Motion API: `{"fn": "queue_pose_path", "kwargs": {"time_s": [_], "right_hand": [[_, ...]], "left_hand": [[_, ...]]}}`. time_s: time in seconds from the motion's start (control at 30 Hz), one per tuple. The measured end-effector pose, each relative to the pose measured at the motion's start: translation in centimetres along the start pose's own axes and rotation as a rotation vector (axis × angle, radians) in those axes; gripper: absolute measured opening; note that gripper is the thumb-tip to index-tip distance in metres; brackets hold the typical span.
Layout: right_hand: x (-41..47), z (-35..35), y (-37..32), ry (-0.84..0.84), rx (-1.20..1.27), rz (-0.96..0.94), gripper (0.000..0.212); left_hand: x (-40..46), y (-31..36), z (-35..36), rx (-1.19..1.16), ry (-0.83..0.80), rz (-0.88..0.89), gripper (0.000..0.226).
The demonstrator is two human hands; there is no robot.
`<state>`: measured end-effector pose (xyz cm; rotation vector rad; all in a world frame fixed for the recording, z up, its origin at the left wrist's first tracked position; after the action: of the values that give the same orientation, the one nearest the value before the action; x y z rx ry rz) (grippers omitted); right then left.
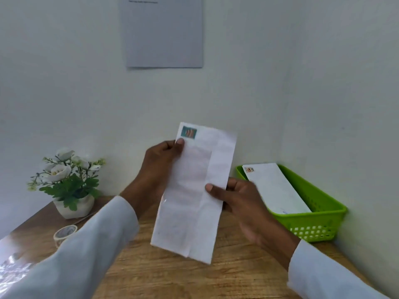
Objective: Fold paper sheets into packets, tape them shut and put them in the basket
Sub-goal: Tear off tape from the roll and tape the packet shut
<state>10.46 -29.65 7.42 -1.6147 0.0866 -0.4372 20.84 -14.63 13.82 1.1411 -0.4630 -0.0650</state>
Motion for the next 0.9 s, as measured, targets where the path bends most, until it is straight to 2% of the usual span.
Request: {"fn": "queue_pose_path", "kwargs": {"time_s": [0.13,0.23,0.37,0.5,0.6,0.7,0.77,0.83,0.9], "right_hand": [[1.7,-5.8,-7.0,0.213,-0.051,-0.188,0.018],[2.7,-10.3,-10.0,0.325,-0.166,-0.242,0.013],[4.7,-16.2,-10.6,0.487,-0.32,-0.266,0.01],[7.1,-21.3,-8.2,0.657,-0.613,-0.172,0.01],[8.1,-22.3,-6.2,0.679,-1.034,-0.082,0.012],[8.4,-21.7,-4.8,0.634,-1.366,-0.031,0.012],[8.4,-21.0,-3.9,0.561,-1.49,0.005,0.014],[8.4,-20.7,-2.9,0.49,-1.593,0.067,0.005],[8.4,-20.4,-2.1,0.435,-1.687,0.114,0.02]], "left_hand": [[1.1,3.4,4.7,-0.039,-0.145,0.076,0.014],[2.0,3.5,8.5,0.003,-0.229,0.098,0.012],[4.5,1.3,13.0,0.08,-0.203,0.123,0.016],[7.4,-4.2,15.7,0.205,-0.118,0.096,0.015],[8.2,-9.2,16.0,0.328,-0.05,0.026,0.014],[8.0,-13.6,15.4,0.448,-0.038,-0.061,0.042],[7.8,-15.0,15.3,0.589,-0.065,-0.047,0.05],[7.7,-15.4,15.6,0.722,-0.107,-0.031,0.04],[7.6,-15.5,16.3,0.872,-0.175,-0.025,0.024]]}}
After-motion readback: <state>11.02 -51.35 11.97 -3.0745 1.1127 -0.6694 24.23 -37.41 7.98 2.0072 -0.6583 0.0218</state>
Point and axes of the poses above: each hand's wrist, its own x-axis towards the middle knuckle, its own z-axis out of the palm, y = z × x, the point moved 10 cm from there along x, towards the middle knuckle, and after that the axes turned 14 degrees about -x, right-handed, at the moved point
